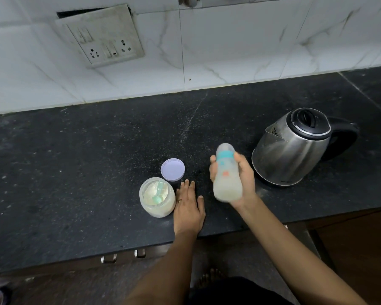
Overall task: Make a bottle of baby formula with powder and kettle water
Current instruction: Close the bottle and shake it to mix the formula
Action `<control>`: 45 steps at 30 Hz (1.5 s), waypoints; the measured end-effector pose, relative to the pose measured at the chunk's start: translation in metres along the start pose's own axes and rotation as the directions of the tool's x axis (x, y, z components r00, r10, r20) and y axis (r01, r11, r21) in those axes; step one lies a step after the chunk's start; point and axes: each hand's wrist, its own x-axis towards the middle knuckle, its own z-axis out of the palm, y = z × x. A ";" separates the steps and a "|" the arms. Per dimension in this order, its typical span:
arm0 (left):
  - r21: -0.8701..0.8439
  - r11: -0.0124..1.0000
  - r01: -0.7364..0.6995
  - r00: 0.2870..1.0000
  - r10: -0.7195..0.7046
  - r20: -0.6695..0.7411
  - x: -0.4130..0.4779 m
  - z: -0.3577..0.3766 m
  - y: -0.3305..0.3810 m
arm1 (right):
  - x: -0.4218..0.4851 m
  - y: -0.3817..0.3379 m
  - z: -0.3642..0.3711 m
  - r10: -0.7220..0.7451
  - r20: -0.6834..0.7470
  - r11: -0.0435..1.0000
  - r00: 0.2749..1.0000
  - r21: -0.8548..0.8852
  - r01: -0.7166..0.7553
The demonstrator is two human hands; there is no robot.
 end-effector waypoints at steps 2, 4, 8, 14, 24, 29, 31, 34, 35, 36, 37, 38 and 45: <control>-0.003 1.000 0.001 1.000 -0.001 -0.003 0.000 0.000 0.000 | -0.001 -0.002 0.003 0.028 -0.023 0.982 0.999 0.188 -0.023; -0.006 1.000 0.002 1.000 -0.002 -0.005 0.000 0.000 0.000 | -0.003 -0.005 0.007 0.082 0.065 0.994 0.995 0.061 -0.086; -0.004 1.000 -0.007 1.000 0.007 -0.012 0.000 0.001 -0.001 | -0.002 -0.007 0.014 -0.016 -0.023 1.000 1.000 0.001 0.016; -0.003 1.000 -0.015 1.000 0.015 -0.023 0.000 0.002 -0.001 | -0.005 0.001 -0.007 0.045 -0.020 0.998 0.999 0.035 -0.045; -0.008 1.000 -0.023 0.999 0.023 -0.024 0.000 0.003 -0.004 | -0.004 0.005 0.002 -0.014 -0.063 0.998 0.998 0.053 0.017; -0.019 0.999 -0.028 0.999 0.028 -0.030 -0.001 0.003 -0.004 | -0.008 0.010 -0.007 0.050 0.014 0.999 0.999 0.011 -0.050; -0.022 0.999 -0.032 0.999 0.031 -0.028 -0.001 0.004 -0.005 | -0.008 0.014 -0.011 0.023 0.045 0.992 0.999 -0.126 -0.017; -0.022 0.999 -0.045 0.998 0.044 -0.047 -0.001 0.004 -0.005 | 0.000 0.018 -0.020 -0.005 -0.052 0.981 0.999 0.193 0.015; -0.018 0.999 -0.049 0.998 0.048 -0.047 -0.001 0.005 -0.006 | 0.003 0.019 -0.022 0.000 -0.063 0.970 0.998 0.243 0.016; -0.013 0.999 -0.052 0.997 0.052 -0.050 -0.001 0.005 -0.006 | 0.002 0.021 -0.020 0.017 -0.041 0.979 0.999 0.205 -0.008; -0.010 0.999 -0.053 0.997 0.053 -0.052 -0.001 0.005 -0.006 | -0.001 0.024 -0.016 0.037 -0.014 0.994 0.999 0.099 -0.035; -0.006 0.999 -0.054 0.997 0.054 -0.052 -0.001 0.005 -0.006 | -0.001 0.025 -0.014 0.026 -0.006 1.000 1.000 -0.014 -0.026; -0.003 0.998 -0.058 0.997 0.057 -0.051 -0.001 0.006 -0.009 | -0.004 0.025 -0.003 -0.011 0.013 1.000 1.000 0.025 0.011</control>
